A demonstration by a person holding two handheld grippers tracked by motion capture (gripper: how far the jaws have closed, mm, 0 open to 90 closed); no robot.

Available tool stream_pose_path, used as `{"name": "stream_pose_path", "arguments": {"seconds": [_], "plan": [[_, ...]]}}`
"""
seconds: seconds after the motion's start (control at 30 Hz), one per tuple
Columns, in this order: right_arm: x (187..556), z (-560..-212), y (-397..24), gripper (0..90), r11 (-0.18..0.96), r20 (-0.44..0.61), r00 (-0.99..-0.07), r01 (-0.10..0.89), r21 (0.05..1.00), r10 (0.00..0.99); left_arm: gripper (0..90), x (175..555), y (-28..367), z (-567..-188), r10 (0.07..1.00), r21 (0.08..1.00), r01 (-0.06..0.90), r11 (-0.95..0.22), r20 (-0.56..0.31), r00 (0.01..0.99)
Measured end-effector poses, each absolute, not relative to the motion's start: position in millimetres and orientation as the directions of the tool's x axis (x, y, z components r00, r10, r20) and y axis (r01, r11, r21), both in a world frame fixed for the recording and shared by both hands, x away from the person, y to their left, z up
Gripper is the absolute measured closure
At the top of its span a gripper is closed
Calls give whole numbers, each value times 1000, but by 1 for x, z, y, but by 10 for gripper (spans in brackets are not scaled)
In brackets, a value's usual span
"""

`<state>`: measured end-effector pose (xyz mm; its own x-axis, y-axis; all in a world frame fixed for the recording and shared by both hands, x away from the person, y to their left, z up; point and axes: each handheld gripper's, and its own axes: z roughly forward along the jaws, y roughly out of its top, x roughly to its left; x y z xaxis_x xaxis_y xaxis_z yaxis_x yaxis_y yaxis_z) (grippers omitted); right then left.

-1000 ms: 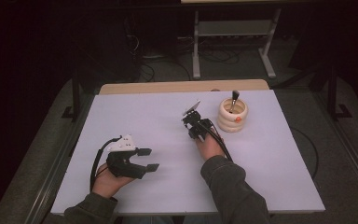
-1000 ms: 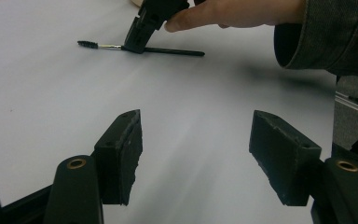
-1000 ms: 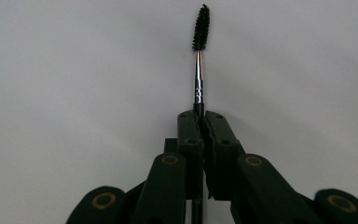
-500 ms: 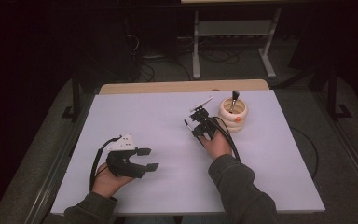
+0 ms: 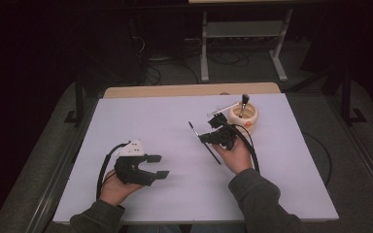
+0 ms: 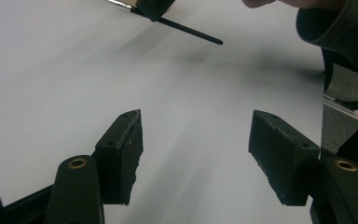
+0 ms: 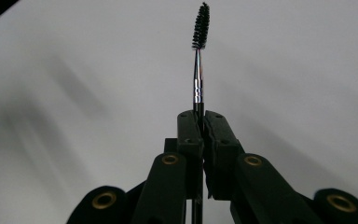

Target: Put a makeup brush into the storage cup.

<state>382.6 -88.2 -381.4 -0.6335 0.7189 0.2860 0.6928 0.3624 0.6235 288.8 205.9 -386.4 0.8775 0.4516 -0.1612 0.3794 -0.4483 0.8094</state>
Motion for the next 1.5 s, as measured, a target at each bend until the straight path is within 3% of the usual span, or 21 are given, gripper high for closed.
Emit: {"name": "stream_pose_path", "arguments": {"seconds": [0.53, 0.93, 1.5], "plan": [[341, -355, -94, 849, 329, 312, -732, 588, 739, 606, 410, 296, 172, -375, 404, 810, 368, -456, -180, 897], [321, -355, -85, 849, 293, 312, -786, 518, 804, 533, 485, 300, 148, -373, 356, 795, 367, -482, -204, 912], [306, -366, -68, 849, 246, 269, -799, 454, 856, 538, 566, 310, 144, -378, 389, 782, 446, -435, -283, 877]]}}
